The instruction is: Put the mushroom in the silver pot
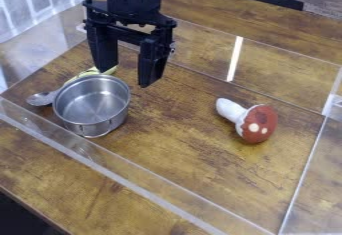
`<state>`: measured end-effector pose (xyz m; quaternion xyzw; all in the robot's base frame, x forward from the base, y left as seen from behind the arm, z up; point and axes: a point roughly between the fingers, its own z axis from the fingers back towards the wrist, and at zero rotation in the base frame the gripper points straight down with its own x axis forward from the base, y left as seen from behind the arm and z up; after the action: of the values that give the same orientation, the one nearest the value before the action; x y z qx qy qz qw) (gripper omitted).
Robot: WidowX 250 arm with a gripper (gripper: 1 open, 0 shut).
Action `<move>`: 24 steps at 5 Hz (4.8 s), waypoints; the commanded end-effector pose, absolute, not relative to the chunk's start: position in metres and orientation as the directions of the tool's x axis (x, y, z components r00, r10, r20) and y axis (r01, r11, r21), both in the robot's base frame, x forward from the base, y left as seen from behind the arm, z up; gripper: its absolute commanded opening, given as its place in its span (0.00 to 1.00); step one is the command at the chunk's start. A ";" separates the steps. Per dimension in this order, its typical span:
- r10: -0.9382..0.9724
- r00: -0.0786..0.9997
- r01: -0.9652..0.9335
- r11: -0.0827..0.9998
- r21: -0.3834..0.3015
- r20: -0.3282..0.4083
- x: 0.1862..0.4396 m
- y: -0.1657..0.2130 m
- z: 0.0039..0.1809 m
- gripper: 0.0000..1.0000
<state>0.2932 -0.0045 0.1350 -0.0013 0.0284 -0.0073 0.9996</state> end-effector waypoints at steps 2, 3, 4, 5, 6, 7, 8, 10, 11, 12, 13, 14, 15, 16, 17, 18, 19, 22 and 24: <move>-0.008 0.992 0.006 1.000 -0.010 -0.126 0.288 -0.007 0.111 1.00; -0.031 0.993 0.028 0.999 -0.022 -0.118 0.300 -0.028 0.108 1.00; -0.055 0.994 0.053 0.998 -0.028 -0.091 0.321 -0.060 0.108 1.00; -0.063 0.996 0.061 0.998 -0.027 -0.063 0.343 -0.090 0.107 1.00; -0.057 0.997 0.056 0.998 -0.020 -0.044 0.362 -0.115 0.103 1.00; -0.053 0.998 0.053 0.999 -0.014 -0.036 0.378 -0.129 0.096 1.00; -0.045 0.998 0.045 0.999 -0.005 -0.044 0.386 -0.134 0.086 1.00; -0.028 0.997 0.029 0.999 0.021 -0.074 0.403 -0.135 0.065 1.00; -0.023 0.997 0.026 0.999 0.028 -0.080 0.410 -0.135 0.058 1.00; -0.017 0.996 0.020 0.999 0.034 -0.087 0.417 -0.133 0.052 1.00; -0.010 0.995 0.014 0.999 0.041 -0.097 0.423 -0.131 0.045 1.00; -0.003 0.994 0.008 0.999 0.046 -0.108 0.426 -0.129 0.040 0.00; 0.004 0.993 0.001 0.999 0.041 -0.116 0.426 -0.125 0.041 0.00; 0.006 0.992 -0.002 1.000 0.026 -0.130 0.423 -0.120 0.043 0.00; 0.004 0.989 -0.001 1.000 0.017 -0.146 0.422 -0.116 0.046 0.00; 0.001 0.987 0.000 1.000 0.009 -0.162 0.421 -0.112 0.049 0.00; -0.009 0.983 0.010 1.000 0.001 -0.182 0.421 -0.110 0.052 0.00; -0.009 0.982 -0.004 0.998 -0.068 -0.189 0.409 -0.098 0.084 0.00; 0.042 0.993 -0.055 0.992 -0.112 -0.110 0.392 -0.065 0.142 0.00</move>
<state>0.3917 -0.0723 0.1054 -0.0494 0.0994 0.0193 0.9936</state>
